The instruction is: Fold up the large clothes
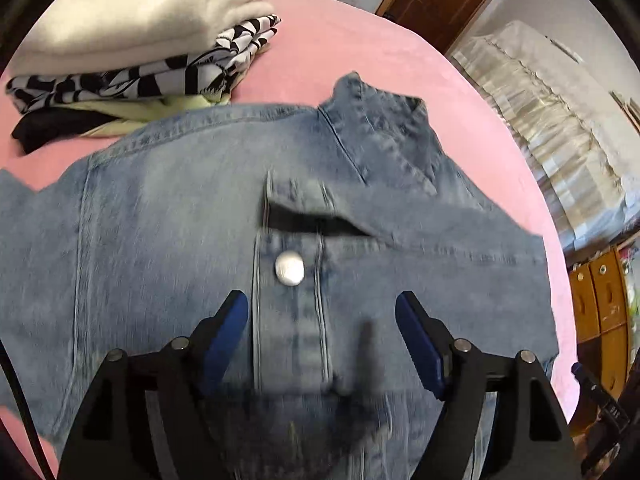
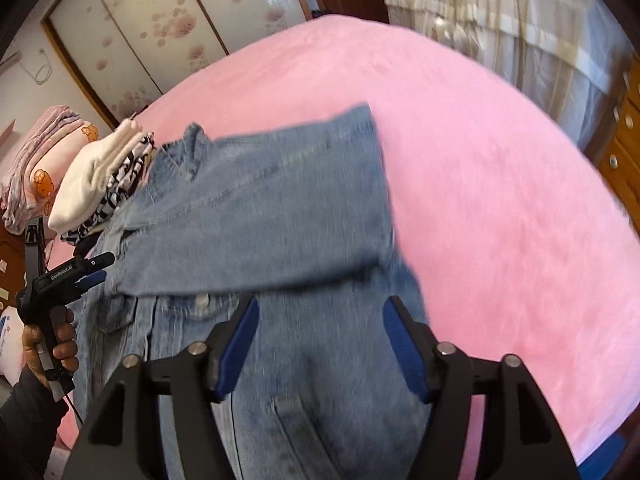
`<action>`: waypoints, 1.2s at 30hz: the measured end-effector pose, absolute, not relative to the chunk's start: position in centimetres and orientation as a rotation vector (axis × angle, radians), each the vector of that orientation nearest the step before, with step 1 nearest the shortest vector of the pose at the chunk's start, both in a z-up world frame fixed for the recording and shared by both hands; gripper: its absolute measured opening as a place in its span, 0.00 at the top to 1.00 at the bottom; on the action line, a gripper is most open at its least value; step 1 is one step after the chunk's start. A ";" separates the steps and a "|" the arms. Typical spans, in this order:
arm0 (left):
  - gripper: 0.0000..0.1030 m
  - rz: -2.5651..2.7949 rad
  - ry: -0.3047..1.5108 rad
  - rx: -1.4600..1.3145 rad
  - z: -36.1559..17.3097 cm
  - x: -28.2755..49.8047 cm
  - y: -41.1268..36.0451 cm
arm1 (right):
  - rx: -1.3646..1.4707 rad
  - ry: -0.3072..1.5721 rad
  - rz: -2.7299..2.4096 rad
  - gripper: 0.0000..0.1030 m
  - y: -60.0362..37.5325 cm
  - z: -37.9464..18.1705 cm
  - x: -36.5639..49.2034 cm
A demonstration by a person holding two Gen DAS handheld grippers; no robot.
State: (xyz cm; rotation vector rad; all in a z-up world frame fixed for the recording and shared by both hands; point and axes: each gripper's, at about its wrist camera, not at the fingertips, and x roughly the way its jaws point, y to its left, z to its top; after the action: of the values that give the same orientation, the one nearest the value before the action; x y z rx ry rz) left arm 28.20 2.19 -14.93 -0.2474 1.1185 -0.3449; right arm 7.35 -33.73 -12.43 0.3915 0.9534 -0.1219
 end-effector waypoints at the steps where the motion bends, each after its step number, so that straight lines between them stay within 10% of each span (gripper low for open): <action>1: 0.27 -0.330 1.131 -0.250 -15.1 29.3 2.2 | 0.386 0.944 -0.123 0.27 -34.3 -11.9 8.4; 10: 0.27 -0.322 1.217 -0.332 -17.7 35.6 2.6 | 0.407 1.039 -0.172 0.26 -40.7 -14.2 21.8; 13: 0.75 -0.346 1.240 -0.267 -17.6 35.9 1.0 | 0.441 1.093 -0.201 0.27 -42.3 -16.2 24.9; 14: 0.84 -0.348 1.245 -0.246 -17.6 36.0 0.3 | 0.462 1.104 -0.192 0.31 -42.6 -17.0 25.6; 16: 0.87 -0.354 1.185 -0.144 -16.3 35.6 -1.6 | 0.434 1.126 -0.166 0.90 -42.5 -17.8 26.5; 18: 0.87 -0.373 1.119 -0.084 -15.0 35.0 -2.9 | 0.377 1.117 -0.181 0.90 -42.1 -17.4 26.4; 24: 0.79 -0.311 1.153 0.005 -18.0 35.6 -3.9 | 0.382 1.089 -0.232 0.87 -43.4 -18.6 25.7; 29: 0.41 -0.329 1.140 -0.031 -15.5 33.3 -2.0 | 0.452 1.079 -0.196 0.48 -43.7 -15.3 23.1; 31: 0.39 -0.326 1.120 -0.013 -14.9 31.9 -1.1 | 0.415 1.054 -0.165 0.32 -42.6 -14.1 21.0; 36: 0.39 -0.345 1.181 -0.033 -15.9 27.1 1.7 | 0.330 1.072 -0.128 0.31 -40.1 -14.0 15.2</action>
State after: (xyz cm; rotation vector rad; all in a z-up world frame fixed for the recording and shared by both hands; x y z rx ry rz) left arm 27.13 1.67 -15.86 -0.0329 1.1811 -0.3446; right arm 15.20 -40.09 -14.04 0.3300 1.0718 -0.1277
